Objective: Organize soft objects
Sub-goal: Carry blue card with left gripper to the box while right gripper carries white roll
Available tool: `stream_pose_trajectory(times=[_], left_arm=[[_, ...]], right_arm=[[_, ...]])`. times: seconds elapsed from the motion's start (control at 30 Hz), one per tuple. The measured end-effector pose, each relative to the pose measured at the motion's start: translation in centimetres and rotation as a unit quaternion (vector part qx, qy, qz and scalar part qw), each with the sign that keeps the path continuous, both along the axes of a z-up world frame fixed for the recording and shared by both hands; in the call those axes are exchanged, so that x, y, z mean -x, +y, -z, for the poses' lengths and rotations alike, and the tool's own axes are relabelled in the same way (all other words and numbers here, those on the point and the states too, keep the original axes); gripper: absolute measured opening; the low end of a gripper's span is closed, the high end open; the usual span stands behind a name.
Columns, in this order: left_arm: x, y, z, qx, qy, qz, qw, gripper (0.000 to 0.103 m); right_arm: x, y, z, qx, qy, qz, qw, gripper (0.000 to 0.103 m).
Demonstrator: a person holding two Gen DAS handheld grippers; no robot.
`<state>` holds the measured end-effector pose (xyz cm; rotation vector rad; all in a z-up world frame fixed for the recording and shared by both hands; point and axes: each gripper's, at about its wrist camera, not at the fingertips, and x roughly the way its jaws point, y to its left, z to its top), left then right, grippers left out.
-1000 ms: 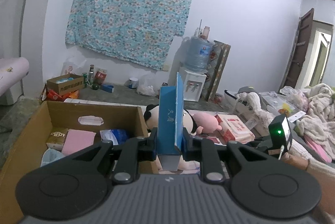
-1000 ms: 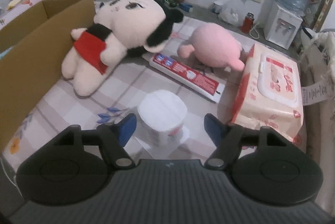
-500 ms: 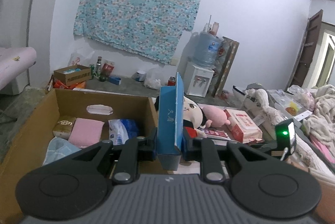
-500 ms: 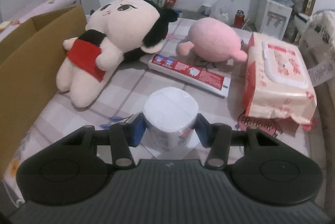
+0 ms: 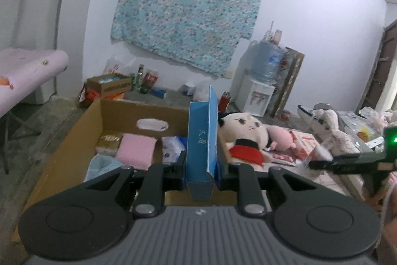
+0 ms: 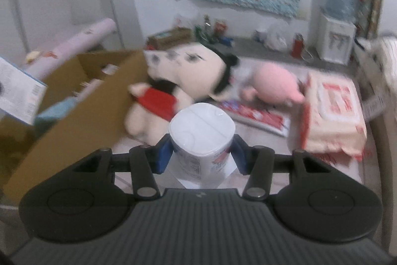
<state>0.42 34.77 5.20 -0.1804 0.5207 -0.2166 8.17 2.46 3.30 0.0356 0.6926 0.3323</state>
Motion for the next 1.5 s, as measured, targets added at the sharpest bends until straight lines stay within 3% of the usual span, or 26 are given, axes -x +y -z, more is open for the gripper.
stream_pose_trajectory(times=[0.2, 0.47, 0.6, 0.87, 1.0, 1.07, 1.13, 1.17, 1.27, 1.5], left_arm=[[0.4, 1.4, 0.5, -0.014, 0.000, -0.016, 0.9998, 0.022], [-0.5, 3.1, 1.9, -0.007, 0.029, -0.032, 0.9991, 0.022], [-0.8, 4.2, 3.0, 0.005, 0.045, -0.042, 0.9981, 0.022], [-1.2, 5.5, 3.9, -0.021, 0.070, -0.046, 0.9963, 0.022], [-2.3, 7.2, 5.1, 0.044, 0.147, -0.022, 0.9879, 0.022], [-2.9, 7.7, 6.3, 0.077, 0.204, 0.001, 0.9760, 0.022], [-3.4, 7.9, 7.4, 0.095, 0.256, -0.008, 0.9621, 0.022], [-3.7, 7.9, 7.9, 0.086, 0.281, -0.008, 0.9559, 0.023], [-4.1, 7.9, 7.9, 0.026, 0.305, -0.032, 0.9515, 0.035], [-4.2, 7.9, 6.6, -0.133, 0.314, -0.059, 0.9381, 0.043]], right_arm=[[0.6, 3.1, -3.6, -0.050, -0.016, -0.044, 0.998, 0.050], [0.7, 6.7, -6.8, -0.079, -0.025, -0.082, 0.993, 0.050], [0.3, 8.1, -7.7, -0.084, -0.027, -0.091, 0.992, 0.050], [-1.2, 11.4, -8.4, -0.096, -0.020, -0.098, 0.990, 0.050], [-1.9, 13.8, -8.5, -0.105, -0.011, -0.118, 0.987, 0.050], [-2.2, 15.1, -8.4, -0.113, -0.004, -0.130, 0.985, 0.050], [-2.4, 16.3, -8.3, -0.115, 0.000, -0.141, 0.983, 0.050], [-2.5, 17.0, -8.3, -0.115, 0.001, -0.147, 0.982, 0.050], [-2.9, 19.1, -8.0, -0.113, 0.008, -0.160, 0.981, 0.050], [-3.5, 23.5, -6.6, -0.099, 0.032, -0.194, 0.976, 0.050]])
